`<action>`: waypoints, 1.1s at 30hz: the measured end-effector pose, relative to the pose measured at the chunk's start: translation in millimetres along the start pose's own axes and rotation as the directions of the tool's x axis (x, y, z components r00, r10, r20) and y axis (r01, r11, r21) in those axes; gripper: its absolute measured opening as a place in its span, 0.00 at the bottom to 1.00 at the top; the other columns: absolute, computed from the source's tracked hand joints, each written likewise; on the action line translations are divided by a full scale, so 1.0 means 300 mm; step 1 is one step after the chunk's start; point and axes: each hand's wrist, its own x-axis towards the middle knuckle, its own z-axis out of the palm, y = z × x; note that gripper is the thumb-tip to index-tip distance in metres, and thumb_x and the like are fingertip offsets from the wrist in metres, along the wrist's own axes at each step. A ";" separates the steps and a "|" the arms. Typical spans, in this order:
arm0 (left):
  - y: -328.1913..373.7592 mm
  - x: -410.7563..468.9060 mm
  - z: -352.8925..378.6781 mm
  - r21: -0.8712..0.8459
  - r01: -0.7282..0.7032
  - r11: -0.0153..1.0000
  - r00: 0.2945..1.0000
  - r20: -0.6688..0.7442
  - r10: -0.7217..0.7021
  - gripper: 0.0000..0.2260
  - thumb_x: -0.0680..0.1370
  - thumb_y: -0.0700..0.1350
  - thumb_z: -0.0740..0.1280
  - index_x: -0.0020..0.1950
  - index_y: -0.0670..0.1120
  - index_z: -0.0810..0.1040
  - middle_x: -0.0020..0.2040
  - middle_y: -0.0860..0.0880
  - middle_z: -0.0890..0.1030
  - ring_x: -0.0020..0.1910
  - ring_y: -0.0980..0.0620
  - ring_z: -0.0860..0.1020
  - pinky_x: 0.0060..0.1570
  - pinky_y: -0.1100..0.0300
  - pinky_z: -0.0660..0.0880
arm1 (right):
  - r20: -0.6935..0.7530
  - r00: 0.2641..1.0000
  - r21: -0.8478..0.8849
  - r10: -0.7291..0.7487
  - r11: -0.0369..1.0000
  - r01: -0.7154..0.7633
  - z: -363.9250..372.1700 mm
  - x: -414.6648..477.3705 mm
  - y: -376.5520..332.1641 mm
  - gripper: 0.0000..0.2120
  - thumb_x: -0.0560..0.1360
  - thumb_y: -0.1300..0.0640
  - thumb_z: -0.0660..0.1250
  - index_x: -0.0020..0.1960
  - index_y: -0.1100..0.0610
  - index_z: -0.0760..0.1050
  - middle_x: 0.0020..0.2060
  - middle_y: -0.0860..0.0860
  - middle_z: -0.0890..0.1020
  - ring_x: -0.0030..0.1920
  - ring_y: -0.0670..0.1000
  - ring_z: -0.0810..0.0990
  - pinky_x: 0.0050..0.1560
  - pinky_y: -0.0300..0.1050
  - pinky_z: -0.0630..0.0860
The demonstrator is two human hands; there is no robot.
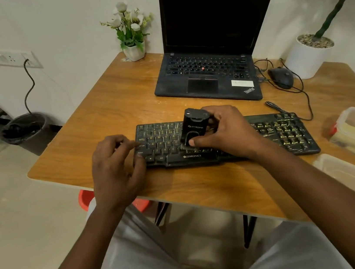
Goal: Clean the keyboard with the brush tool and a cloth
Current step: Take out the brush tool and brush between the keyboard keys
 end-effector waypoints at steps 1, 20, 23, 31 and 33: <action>-0.004 0.015 0.003 -0.013 0.043 0.999 0.996 0.084 -0.042 0.15 0.80 0.47 0.67 0.63 0.41 0.83 0.59 0.44 0.79 0.58 0.45 0.77 0.56 0.43 0.75 | 0.005 1.000 0.001 0.008 1.000 -0.008 -0.016 -0.004 0.004 0.18 0.68 0.59 0.85 0.55 0.52 0.84 0.48 0.45 0.89 0.49 0.41 0.87 0.50 0.39 0.84; 0.004 0.047 0.027 0.071 0.145 0.987 0.911 0.380 -0.161 0.38 0.81 0.70 0.60 0.84 0.47 0.64 0.83 0.48 0.65 0.80 0.47 0.66 0.80 0.46 0.63 | 0.055 0.997 0.061 0.056 0.996 -0.059 0.009 0.020 -0.009 0.17 0.65 0.64 0.86 0.49 0.56 0.83 0.44 0.50 0.89 0.47 0.46 0.88 0.45 0.44 0.85; 0.014 0.049 0.025 0.055 0.175 0.983 0.893 0.411 -0.182 0.48 0.74 0.77 0.63 0.85 0.47 0.61 0.85 0.50 0.61 0.83 0.52 0.61 0.83 0.52 0.53 | 0.061 0.996 0.028 0.066 0.997 -0.068 -0.039 0.001 0.010 0.17 0.65 0.64 0.86 0.50 0.58 0.83 0.45 0.52 0.88 0.47 0.49 0.88 0.47 0.48 0.84; -0.004 0.056 0.028 0.025 0.213 0.977 0.864 0.462 -0.201 0.61 0.64 0.83 0.67 0.86 0.48 0.57 0.86 0.53 0.57 0.83 0.55 0.56 0.83 0.55 0.49 | 0.059 0.995 -0.003 0.084 0.997 -0.084 -0.081 -0.016 0.007 0.17 0.65 0.63 0.85 0.50 0.57 0.83 0.45 0.50 0.88 0.46 0.47 0.87 0.46 0.46 0.85; 0.003 0.057 0.024 0.019 0.227 0.974 0.859 0.468 -0.210 0.62 0.62 0.83 0.67 0.86 0.48 0.57 0.86 0.53 0.56 0.83 0.57 0.56 0.81 0.57 0.48 | 0.089 0.994 0.003 0.060 0.998 -0.061 -0.038 0.009 -0.018 0.17 0.65 0.63 0.85 0.50 0.55 0.83 0.45 0.48 0.88 0.46 0.44 0.87 0.42 0.38 0.82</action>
